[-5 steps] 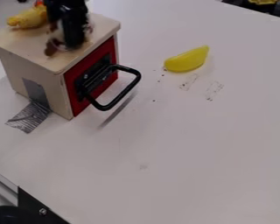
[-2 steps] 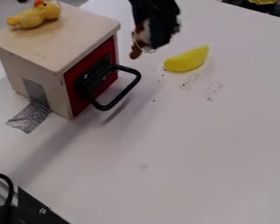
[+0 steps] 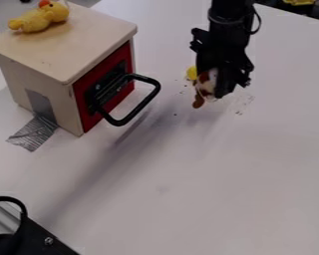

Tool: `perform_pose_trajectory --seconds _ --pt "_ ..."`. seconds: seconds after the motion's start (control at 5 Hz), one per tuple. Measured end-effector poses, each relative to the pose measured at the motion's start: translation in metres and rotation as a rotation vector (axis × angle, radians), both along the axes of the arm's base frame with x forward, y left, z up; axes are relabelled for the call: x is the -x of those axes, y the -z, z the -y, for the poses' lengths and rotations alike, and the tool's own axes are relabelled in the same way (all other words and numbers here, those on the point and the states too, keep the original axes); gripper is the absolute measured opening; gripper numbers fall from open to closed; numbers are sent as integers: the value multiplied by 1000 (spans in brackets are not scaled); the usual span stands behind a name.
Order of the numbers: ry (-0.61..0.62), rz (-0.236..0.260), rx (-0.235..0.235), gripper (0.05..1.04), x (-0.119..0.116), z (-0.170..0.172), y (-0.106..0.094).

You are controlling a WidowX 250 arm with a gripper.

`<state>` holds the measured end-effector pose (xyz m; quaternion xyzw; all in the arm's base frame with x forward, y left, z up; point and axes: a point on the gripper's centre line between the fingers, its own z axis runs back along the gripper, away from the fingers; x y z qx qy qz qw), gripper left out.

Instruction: Move the white-red toy to the center of the table

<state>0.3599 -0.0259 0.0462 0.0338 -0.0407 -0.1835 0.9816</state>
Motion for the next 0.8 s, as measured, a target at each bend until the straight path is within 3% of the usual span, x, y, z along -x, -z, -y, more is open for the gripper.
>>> perform_pose_trajectory --seconds 0.2,0.4,0.8 --pt "-18 -26 -3 881 1 3 4" --pt "-53 -4 20 1011 2 6 -7" --pt "-173 95 57 999 14 -6 -71"
